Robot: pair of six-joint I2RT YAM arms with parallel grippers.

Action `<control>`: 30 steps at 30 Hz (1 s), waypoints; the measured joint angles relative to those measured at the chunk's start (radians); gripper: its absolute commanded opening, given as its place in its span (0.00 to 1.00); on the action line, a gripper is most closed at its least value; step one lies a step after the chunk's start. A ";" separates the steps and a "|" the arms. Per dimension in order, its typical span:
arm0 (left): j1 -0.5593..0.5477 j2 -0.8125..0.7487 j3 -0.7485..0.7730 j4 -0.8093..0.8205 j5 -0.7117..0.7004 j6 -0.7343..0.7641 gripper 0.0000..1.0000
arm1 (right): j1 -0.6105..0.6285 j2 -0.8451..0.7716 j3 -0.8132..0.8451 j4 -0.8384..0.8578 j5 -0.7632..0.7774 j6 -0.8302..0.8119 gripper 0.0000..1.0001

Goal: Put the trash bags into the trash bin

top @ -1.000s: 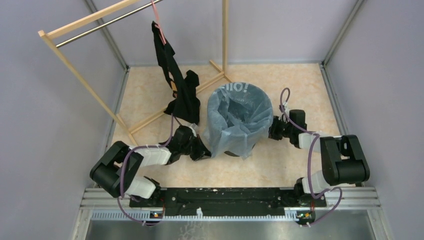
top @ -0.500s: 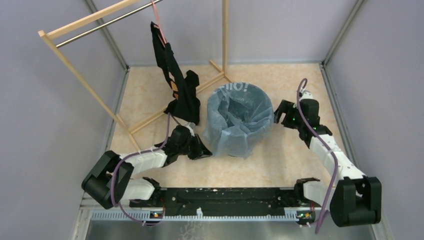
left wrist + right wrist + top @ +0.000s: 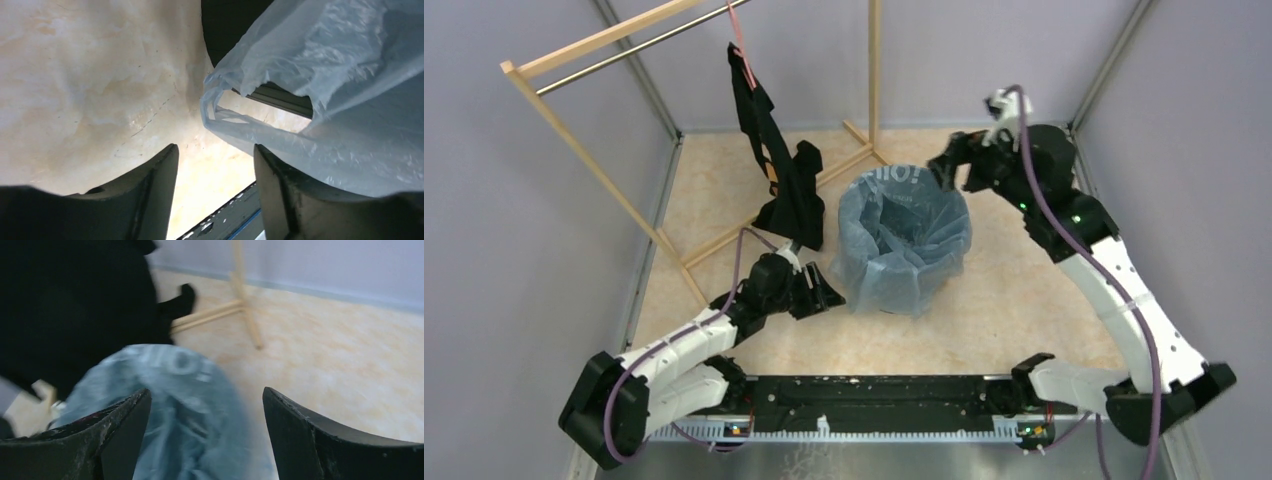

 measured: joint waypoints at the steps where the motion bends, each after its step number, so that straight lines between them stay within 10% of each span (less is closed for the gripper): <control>1: 0.000 -0.019 0.000 -0.015 -0.005 0.003 0.71 | 0.071 0.032 0.057 -0.008 -0.002 -0.028 0.81; 9: 0.000 -0.149 0.015 -0.138 -0.039 0.028 0.78 | 0.296 0.271 0.141 -0.242 -0.110 -0.177 0.33; 30: 0.000 -0.194 0.136 -0.241 -0.085 0.100 0.79 | 0.425 0.615 0.051 -0.428 -0.096 -0.343 0.11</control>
